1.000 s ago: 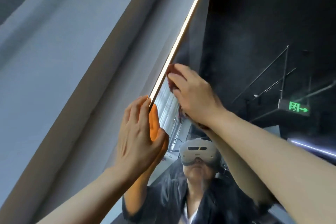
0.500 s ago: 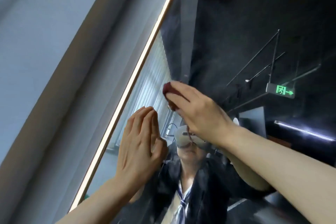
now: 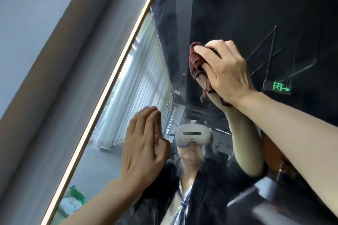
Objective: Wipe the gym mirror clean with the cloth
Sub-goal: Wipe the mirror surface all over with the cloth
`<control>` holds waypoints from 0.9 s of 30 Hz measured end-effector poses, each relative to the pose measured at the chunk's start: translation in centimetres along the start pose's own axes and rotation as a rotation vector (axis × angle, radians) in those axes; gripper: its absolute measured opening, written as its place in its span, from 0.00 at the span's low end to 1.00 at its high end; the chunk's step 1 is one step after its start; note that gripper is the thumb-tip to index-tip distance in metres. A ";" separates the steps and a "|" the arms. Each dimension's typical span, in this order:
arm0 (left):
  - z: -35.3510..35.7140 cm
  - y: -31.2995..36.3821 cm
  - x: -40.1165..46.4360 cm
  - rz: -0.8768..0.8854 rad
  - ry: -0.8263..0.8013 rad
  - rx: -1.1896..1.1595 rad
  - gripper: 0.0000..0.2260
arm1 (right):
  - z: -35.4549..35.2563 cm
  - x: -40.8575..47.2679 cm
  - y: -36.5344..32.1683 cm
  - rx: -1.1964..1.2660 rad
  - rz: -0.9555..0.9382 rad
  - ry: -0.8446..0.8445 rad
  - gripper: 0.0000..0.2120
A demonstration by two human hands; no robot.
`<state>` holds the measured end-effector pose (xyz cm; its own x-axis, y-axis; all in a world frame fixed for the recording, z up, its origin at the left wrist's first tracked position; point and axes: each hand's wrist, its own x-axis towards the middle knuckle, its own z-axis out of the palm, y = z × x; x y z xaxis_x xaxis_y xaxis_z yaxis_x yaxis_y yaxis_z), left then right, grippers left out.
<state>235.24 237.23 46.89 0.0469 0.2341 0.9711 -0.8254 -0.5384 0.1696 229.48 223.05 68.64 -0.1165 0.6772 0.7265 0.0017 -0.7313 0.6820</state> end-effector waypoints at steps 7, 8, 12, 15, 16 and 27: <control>0.4 0.1 0.0 0.024 0.019 -0.009 0.25 | -0.1 -7.0 -6.2 0.201 -0.263 -0.296 0.25; 0.4 0.2 0.1 0.030 0.017 -0.002 0.26 | -0.3 -6.8 -5.3 0.183 -0.338 -0.353 0.26; 0.2 -0.2 1.0 0.023 -0.004 0.019 0.27 | 0.1 -1.0 0.6 -0.022 -0.048 -0.226 0.26; 0.1 -0.6 1.0 -0.009 0.004 0.031 0.28 | 0.8 1.6 -0.3 -0.014 0.213 -0.155 0.21; 0.0 -0.7 0.8 -0.022 0.006 0.032 0.28 | 1.4 1.3 -1.7 0.014 0.180 -0.135 0.20; -3.1 -2.6 -6.6 -0.167 -0.135 0.147 0.33 | 0.5 -7.3 -8.1 0.169 -0.247 -0.304 0.21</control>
<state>235.32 239.62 39.53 0.2586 0.2253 0.9394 -0.7095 -0.6156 0.3429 230.78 224.02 57.83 0.1640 0.8419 0.5141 0.1763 -0.5378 0.8244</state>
